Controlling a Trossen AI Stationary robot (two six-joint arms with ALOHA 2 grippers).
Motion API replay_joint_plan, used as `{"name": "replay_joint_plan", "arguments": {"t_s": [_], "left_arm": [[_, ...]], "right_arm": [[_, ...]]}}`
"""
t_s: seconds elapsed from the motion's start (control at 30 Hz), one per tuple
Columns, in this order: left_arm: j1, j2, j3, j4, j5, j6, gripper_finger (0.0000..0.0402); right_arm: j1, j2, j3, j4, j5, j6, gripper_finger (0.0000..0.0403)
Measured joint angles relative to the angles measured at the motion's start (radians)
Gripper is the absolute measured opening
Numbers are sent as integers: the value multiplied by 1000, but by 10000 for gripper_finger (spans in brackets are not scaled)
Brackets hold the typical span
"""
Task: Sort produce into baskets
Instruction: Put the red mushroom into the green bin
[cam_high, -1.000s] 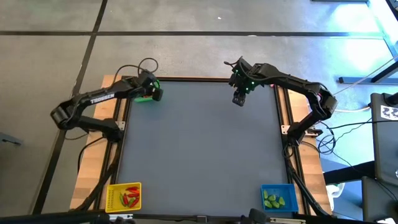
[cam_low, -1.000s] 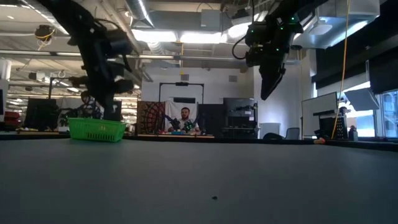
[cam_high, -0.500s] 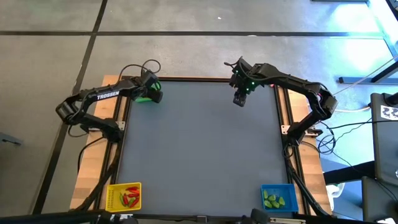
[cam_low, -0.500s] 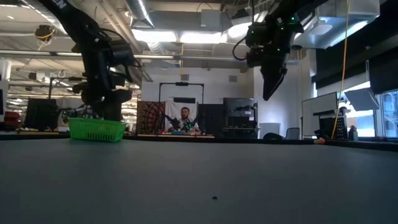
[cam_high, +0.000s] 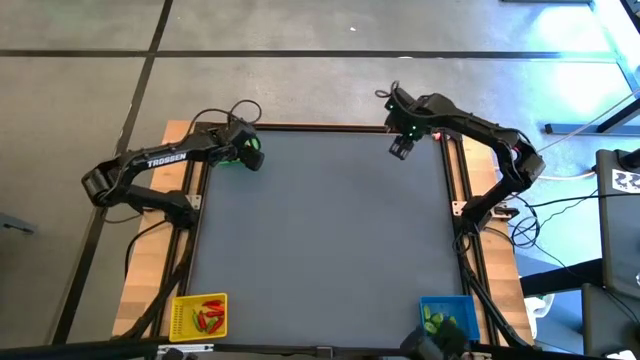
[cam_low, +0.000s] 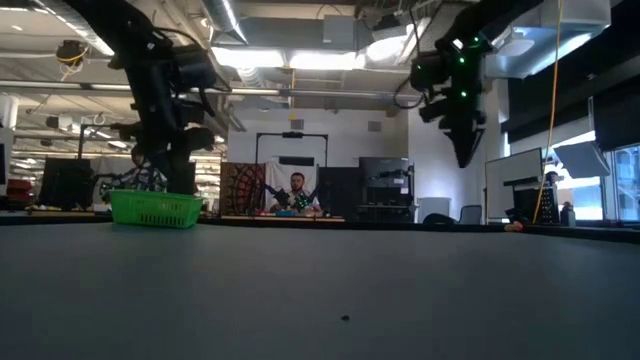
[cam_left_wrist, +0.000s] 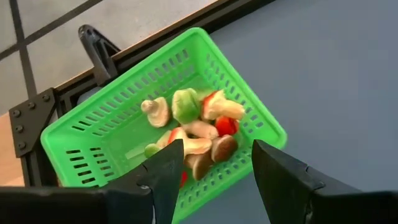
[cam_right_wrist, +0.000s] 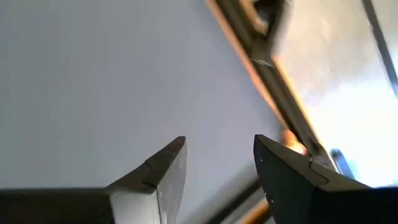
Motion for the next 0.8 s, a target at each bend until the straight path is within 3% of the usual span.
{"name": "replay_joint_plan", "arguments": {"t_s": [0.2,0.47,0.8], "left_arm": [[-22,-8,0,-1,1,-1,188],[-27,-8,0,8,1,-1,186],[-27,-7,0,3,1,9,186]], "right_arm": [[-124,18,0,-5,111,33,188],[-247,174,1,-23,179,30,188],[-376,343,121,-20,152,36,187]]}}
